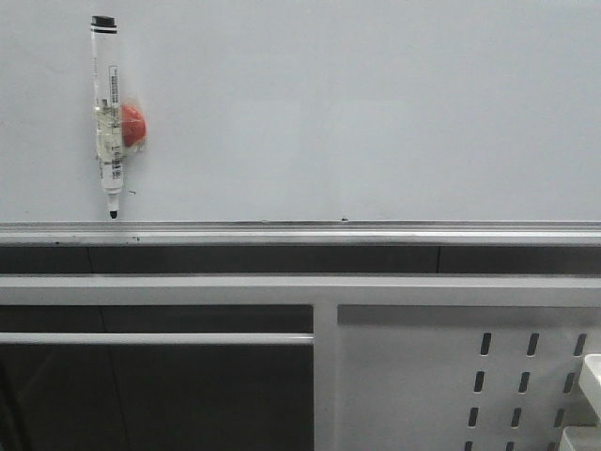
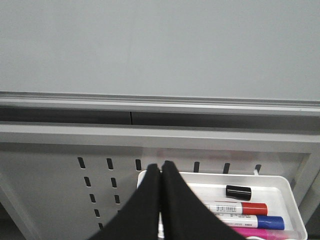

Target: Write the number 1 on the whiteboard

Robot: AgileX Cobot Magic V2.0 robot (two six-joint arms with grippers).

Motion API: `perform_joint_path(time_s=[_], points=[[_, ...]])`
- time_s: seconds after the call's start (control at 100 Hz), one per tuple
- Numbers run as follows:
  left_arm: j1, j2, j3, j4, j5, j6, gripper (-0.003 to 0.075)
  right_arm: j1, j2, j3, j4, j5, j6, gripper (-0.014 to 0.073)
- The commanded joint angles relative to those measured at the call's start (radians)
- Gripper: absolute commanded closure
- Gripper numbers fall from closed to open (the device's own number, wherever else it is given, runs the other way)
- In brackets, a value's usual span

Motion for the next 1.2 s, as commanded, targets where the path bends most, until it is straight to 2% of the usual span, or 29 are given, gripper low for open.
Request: perform_joint_path(time_s=[0.0, 0.75, 0.83, 0.89, 0.96, 1.03, 1.1, 1.19], points=[[0.002, -0.022, 0.034, -0.011, -0.059, -0.011, 0.074, -0.005, -0.018, 0.013, -0.001, -0.034, -0.003, 0.0643], [0.002, -0.022, 0.034, 0.018, -0.059, -0.011, 0.074, -0.005, -0.018, 0.013, -0.001, -0.034, -0.003, 0.0643], [0.002, -0.022, 0.034, 0.059, -0.082, -0.011, 0.074, -0.005, -0.018, 0.013, -0.003, -0.055, -0.003, 0.0643], [0.002, -0.022, 0.034, 0.036, -0.137, -0.011, 0.074, -0.005, -0.018, 0.013, 0.0, -0.113, -0.003, 0.0643], [0.0, -0.022, 0.034, -0.119, -0.258, -0.011, 0.074, -0.003, -0.018, 0.013, 0.084, -0.251, -0.003, 0.0643], [0.0, -0.022, 0.034, -0.354, -0.388, -0.011, 0.074, -0.003, -0.018, 0.013, 0.187, -0.407, -0.003, 0.0643], [0.0, -0.022, 0.03, -0.58, -0.483, -0.011, 0.074, -0.003, -0.018, 0.013, 0.344, -0.497, -0.003, 0.0643], [0.0, -0.022, 0.03, -0.83, -0.54, -0.011, 0.074, -0.003, -0.018, 0.013, 0.501, -0.548, -0.003, 0.0643]])
